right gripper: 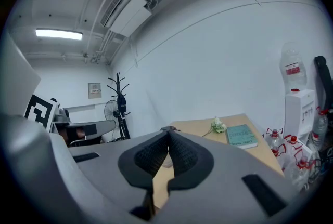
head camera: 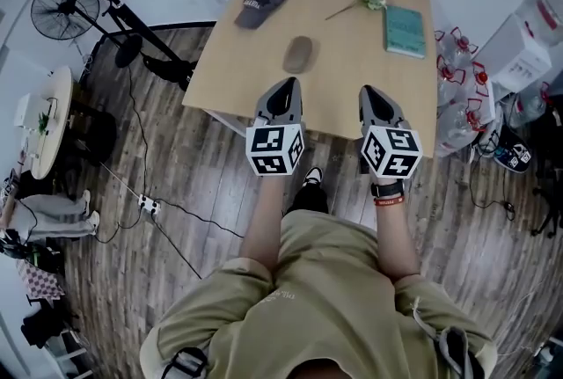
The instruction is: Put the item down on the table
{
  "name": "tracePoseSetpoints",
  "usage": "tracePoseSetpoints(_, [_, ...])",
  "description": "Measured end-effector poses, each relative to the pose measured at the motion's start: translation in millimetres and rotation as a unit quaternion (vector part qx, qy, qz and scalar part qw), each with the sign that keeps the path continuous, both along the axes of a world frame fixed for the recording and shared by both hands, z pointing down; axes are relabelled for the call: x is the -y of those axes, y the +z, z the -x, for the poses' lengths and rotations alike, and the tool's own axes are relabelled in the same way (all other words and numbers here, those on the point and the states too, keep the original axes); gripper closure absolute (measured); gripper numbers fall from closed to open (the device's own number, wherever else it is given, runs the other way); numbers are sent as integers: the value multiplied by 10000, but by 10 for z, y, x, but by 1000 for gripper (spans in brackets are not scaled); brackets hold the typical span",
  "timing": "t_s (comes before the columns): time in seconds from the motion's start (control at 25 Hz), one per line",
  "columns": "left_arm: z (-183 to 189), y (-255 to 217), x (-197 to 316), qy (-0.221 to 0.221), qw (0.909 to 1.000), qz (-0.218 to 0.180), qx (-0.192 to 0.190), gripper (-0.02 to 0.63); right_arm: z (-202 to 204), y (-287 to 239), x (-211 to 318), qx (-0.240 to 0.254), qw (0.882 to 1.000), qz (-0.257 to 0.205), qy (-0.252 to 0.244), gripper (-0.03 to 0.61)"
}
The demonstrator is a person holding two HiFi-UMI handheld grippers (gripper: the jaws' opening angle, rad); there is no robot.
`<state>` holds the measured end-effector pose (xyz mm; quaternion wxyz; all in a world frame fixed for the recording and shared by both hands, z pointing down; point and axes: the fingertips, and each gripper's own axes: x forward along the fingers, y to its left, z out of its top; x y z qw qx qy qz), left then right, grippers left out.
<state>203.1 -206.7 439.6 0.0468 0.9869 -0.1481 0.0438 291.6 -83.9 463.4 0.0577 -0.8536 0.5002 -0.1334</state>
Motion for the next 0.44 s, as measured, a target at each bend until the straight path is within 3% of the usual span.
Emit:
tracePoseSetpoints(0.2, [-309,46,113,281,9996,-7,-76,591,-198,27,91,-9,10000,-25,83,563])
tracePoseSetpoints(0.44, [-774,296,567,511,9986,84,136,589,-564,116,546,157,9998,26,117,563])
